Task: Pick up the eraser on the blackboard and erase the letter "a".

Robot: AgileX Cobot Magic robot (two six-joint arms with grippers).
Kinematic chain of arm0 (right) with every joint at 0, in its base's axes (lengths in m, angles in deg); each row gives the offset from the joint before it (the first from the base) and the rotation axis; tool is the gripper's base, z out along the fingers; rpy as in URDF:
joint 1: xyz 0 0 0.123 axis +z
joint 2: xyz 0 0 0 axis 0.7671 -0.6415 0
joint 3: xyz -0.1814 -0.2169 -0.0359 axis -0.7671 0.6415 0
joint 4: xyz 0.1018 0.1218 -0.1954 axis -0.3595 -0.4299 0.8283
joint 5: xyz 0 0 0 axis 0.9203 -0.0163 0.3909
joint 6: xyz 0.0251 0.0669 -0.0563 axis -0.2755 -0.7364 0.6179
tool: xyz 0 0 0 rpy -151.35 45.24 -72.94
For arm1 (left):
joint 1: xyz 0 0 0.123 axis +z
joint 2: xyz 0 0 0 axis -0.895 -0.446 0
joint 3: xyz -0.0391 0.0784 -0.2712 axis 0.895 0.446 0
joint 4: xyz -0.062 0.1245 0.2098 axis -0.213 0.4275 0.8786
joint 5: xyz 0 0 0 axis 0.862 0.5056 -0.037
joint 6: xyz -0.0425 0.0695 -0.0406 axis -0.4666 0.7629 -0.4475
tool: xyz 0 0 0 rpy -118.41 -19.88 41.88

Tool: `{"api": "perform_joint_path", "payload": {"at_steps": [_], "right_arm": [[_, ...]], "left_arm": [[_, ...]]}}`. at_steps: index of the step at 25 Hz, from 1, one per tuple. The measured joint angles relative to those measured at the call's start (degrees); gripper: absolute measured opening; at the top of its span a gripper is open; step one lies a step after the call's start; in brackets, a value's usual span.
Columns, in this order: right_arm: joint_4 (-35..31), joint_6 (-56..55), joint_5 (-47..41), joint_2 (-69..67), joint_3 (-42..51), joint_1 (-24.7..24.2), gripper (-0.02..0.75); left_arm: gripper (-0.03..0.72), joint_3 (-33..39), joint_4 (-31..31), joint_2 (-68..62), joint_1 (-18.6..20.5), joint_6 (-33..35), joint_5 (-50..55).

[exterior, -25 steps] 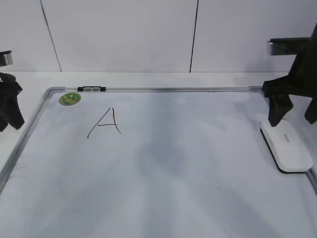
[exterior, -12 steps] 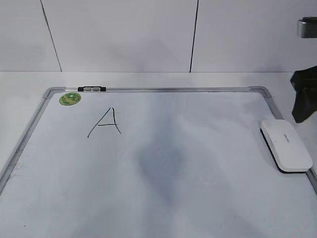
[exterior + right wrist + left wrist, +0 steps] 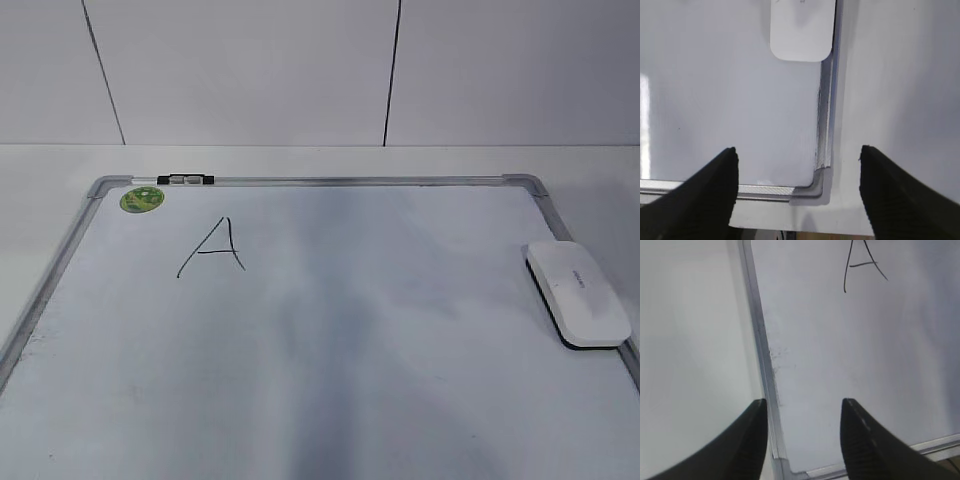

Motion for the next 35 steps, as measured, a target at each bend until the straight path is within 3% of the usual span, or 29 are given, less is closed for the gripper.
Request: {"api": "perform_joint_path", "payload": {"at_steps": [9, 20, 27, 35], "right_arm": [[1.44, 0.0, -0.61, 17.5, 8.73, 0.0, 0.594], [4.94, -0.3, -1.21, 37.62, 22.04, 0.0, 0.594], [5.04, -0.3, -1.46, 44.97, 25.73, 0.0, 0.594], [5.04, -0.35, 4.73, 45.47, 28.22, 0.0, 0.593]], "left_arm": [[0.359, 15.4, 0.0, 21.62, 0.0, -0.71, 0.42], [0.359, 32.69, 0.0, 37.45, 0.0, -1.73, 0.41], [0.359, 34.09, 1.04, 40.48, -0.11, -1.99, -2.46], [0.359, 35.93, 3.22, 40.48, -2.35, -2.04, -7.74]]}}
